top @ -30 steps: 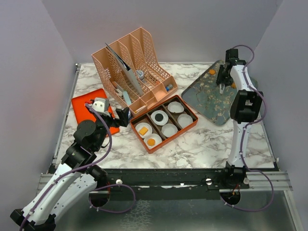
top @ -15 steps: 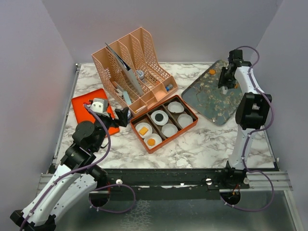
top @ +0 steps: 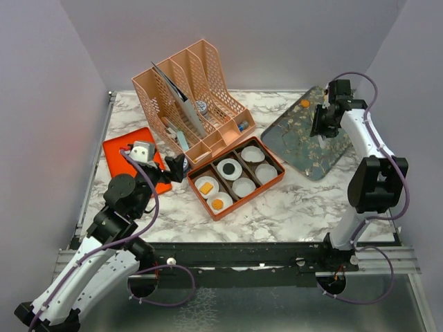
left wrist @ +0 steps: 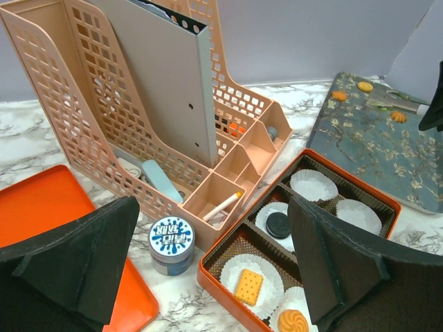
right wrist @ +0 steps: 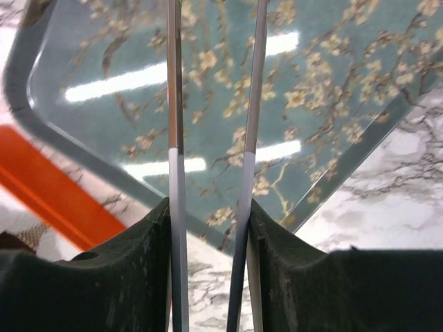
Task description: Pack the cookies
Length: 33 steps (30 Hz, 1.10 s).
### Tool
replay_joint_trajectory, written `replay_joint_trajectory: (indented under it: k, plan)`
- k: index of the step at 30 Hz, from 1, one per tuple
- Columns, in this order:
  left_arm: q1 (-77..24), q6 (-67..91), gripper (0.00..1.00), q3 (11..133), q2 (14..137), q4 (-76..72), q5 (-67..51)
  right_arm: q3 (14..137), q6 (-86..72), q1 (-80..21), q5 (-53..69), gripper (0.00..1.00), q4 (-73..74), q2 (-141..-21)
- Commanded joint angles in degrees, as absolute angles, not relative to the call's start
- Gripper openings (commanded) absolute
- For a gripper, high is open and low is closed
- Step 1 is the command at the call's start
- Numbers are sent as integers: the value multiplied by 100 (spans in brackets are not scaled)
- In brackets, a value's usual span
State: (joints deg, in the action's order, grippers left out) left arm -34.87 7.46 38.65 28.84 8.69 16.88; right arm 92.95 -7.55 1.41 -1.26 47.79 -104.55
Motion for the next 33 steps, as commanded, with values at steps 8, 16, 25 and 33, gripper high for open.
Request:
replay_joint_trajectory:
  k: [8,16,25,33]
  plan:
    - [-3410,712,99,3832,3036,764,1683,8318,-888,-1374,-44,21,4796,-8833]
    - [-3384,703,99,3828,3115,784,1738,7912,-913,-2180,-70,21,5213,-7989]
    - [-3369,704,99,3823,3193,785,1734,7590,-829,-3008,307,21,5714,-7434]
    - [-3362,697,99,3823,3220,789,1757,7238,-1267,-4223,190,21,5981,-7321]
